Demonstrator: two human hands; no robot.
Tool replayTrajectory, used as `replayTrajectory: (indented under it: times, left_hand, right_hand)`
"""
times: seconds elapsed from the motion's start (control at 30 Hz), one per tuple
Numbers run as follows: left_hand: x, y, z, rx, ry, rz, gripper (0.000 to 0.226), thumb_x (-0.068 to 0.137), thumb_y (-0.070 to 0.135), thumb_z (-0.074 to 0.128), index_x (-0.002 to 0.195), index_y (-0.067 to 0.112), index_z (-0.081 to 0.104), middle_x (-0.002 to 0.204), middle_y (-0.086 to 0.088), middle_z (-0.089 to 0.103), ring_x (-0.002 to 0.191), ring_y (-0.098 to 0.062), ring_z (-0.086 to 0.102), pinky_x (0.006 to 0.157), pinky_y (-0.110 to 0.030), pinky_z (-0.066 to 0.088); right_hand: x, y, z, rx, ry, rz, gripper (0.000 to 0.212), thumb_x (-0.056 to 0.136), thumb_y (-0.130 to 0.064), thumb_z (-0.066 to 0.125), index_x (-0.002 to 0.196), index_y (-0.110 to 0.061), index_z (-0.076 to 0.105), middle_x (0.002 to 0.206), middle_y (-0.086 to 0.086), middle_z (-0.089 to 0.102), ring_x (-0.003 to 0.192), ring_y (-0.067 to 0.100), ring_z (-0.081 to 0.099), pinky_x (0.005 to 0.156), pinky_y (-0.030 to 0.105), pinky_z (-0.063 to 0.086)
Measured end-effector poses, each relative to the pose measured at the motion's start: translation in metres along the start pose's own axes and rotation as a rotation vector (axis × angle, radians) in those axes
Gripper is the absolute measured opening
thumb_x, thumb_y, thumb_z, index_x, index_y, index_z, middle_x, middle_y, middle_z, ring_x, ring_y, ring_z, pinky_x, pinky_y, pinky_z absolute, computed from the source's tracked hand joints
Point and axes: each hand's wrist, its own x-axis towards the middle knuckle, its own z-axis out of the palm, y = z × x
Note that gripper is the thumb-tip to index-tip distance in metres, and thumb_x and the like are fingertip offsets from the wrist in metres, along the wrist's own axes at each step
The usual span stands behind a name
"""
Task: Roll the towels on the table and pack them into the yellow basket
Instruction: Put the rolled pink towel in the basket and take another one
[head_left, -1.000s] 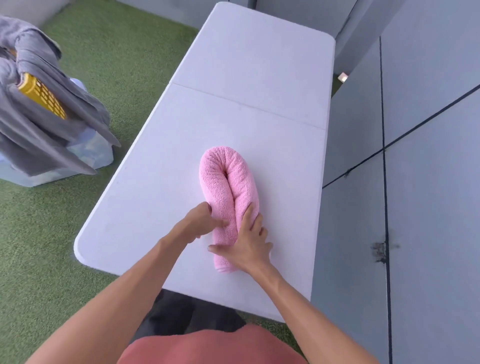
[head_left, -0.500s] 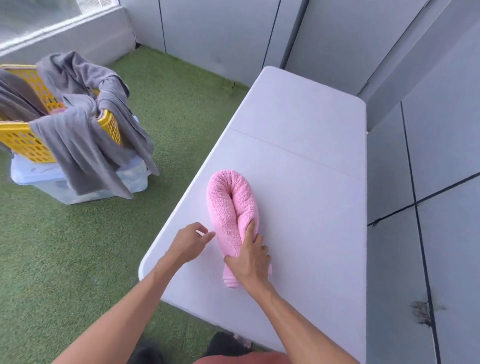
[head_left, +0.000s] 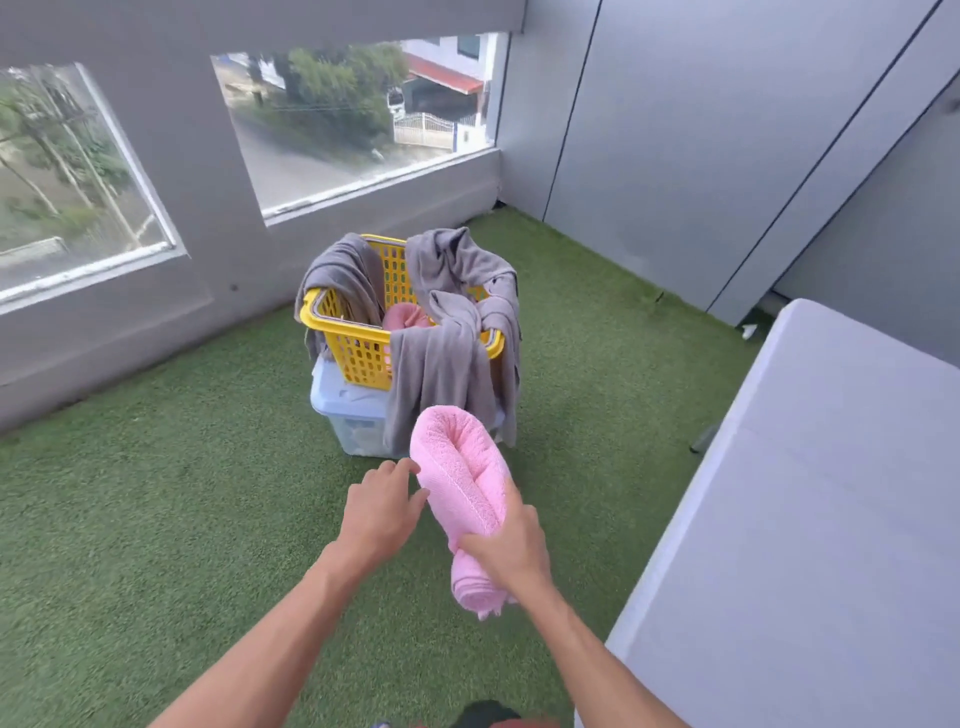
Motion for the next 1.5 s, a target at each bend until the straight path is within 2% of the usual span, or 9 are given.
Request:
replayTrajectory:
  times: [0.23, 0.5, 0.63, 0.8, 0.93, 1.17, 1.3, 1.4, 1.5]
  left_hand:
    - [0.084, -0.066, -0.026, -0.010, 0.003, -0.032, 0.037, 0.094, 0.041, 0.050, 0.126, 0.024, 0.048, 0.123, 0.000, 0.056, 0.114, -0.023, 0.053, 0.091, -0.044, 0.044]
    - [0.263, -0.119, -0.073, 0.011, 0.027, -0.047, 0.039, 0.093, 0.038, 0.051, 0.129, 0.022, 0.050, 0.127, -0.002, 0.055, 0.116, -0.027, 0.052, 0.090, -0.042, 0.041]
    - [0.346, -0.136, -0.097, 0.027, 0.059, -0.020, 0.035, 0.092, 0.036, 0.055, 0.123, 0.019, 0.054, 0.118, -0.004, 0.058, 0.110, -0.030, 0.055, 0.084, -0.042, 0.043]
    - [0.428, -0.166, -0.109, 0.087, 0.032, 0.012, 0.028, 0.084, 0.031, 0.065, 0.109, 0.018, 0.062, 0.102, -0.005, 0.060, 0.095, -0.032, 0.060, 0.073, -0.044, 0.048]
    - [0.494, -0.197, -0.109, 0.199, -0.016, 0.098, 0.027, 0.076, 0.036, 0.045, 0.092, 0.021, 0.062, 0.090, -0.001, 0.060, 0.082, -0.029, 0.060, 0.066, -0.040, 0.049]
    - [0.604, -0.249, -0.104, 0.248, -0.063, 0.387, 0.034, 0.090, 0.040, 0.037, 0.104, 0.021, 0.061, 0.113, -0.005, 0.061, 0.109, -0.029, 0.058, 0.086, -0.038, 0.038]
    - [0.663, -0.275, -0.093, 0.267, -0.184, 0.464, 0.043, 0.090, 0.042, 0.039, 0.121, 0.018, 0.056, 0.133, -0.014, 0.054, 0.127, -0.034, 0.048, 0.098, -0.044, 0.043]
    - [0.697, -0.287, -0.081, 0.288, -0.245, 0.521, 0.053, 0.091, 0.043, 0.036, 0.133, 0.015, 0.051, 0.148, -0.016, 0.040, 0.140, -0.033, 0.033, 0.109, -0.044, 0.030]
    - [0.717, -0.299, -0.071, 0.278, -0.225, 0.534, 0.056, 0.095, 0.044, 0.036, 0.138, 0.011, 0.047, 0.154, -0.016, 0.030, 0.144, -0.030, 0.024, 0.115, -0.043, 0.018]
  right_hand:
    - [0.093, -0.083, 0.027, 0.018, -0.062, -0.025, 0.116, 0.044, -0.064, 0.070, 0.145, -0.044, 0.016, 0.119, 0.002, 0.046, 0.110, 0.026, 0.051, 0.088, 0.045, 0.049]
    - [0.255, -0.186, 0.022, 0.020, -0.073, -0.062, 0.109, 0.054, -0.057, 0.071, 0.148, -0.036, 0.020, 0.125, 0.003, 0.046, 0.119, 0.026, 0.049, 0.090, 0.042, 0.047]
    - [0.332, -0.236, 0.018, 0.008, -0.075, -0.046, 0.108, 0.060, -0.054, 0.071, 0.150, -0.034, 0.015, 0.132, 0.008, 0.043, 0.126, 0.030, 0.045, 0.096, 0.042, 0.042]
    - [0.410, -0.282, 0.037, 0.014, -0.076, 0.061, 0.119, 0.047, -0.061, 0.062, 0.151, -0.028, 0.017, 0.138, 0.015, 0.044, 0.128, 0.034, 0.042, 0.100, 0.040, 0.040]
    - [0.461, -0.305, 0.064, 0.029, -0.075, 0.206, 0.108, 0.059, -0.052, 0.070, 0.150, -0.029, 0.018, 0.136, 0.017, 0.042, 0.126, 0.036, 0.043, 0.099, 0.042, 0.041]
    - [0.535, -0.335, 0.117, 0.063, -0.039, 0.462, 0.102, 0.067, -0.049, 0.070, 0.150, -0.031, 0.015, 0.134, 0.018, 0.041, 0.122, 0.038, 0.045, 0.098, 0.043, 0.043]
    - [0.567, -0.342, 0.144, 0.031, 0.052, 0.586, 0.098, 0.068, -0.051, 0.068, 0.148, -0.040, 0.012, 0.130, 0.016, 0.043, 0.118, 0.039, 0.047, 0.094, 0.046, 0.043]
    - [0.591, -0.342, 0.166, 0.071, 0.134, 0.624, 0.096, 0.070, -0.048, 0.067, 0.147, -0.046, 0.009, 0.125, 0.016, 0.043, 0.111, 0.040, 0.049, 0.089, 0.046, 0.045]
    - [0.616, -0.326, 0.199, 0.108, 0.116, 0.688, 0.098, 0.073, -0.050, 0.067, 0.147, -0.043, 0.004, 0.126, 0.019, 0.037, 0.108, 0.043, 0.049, 0.087, 0.047, 0.046]
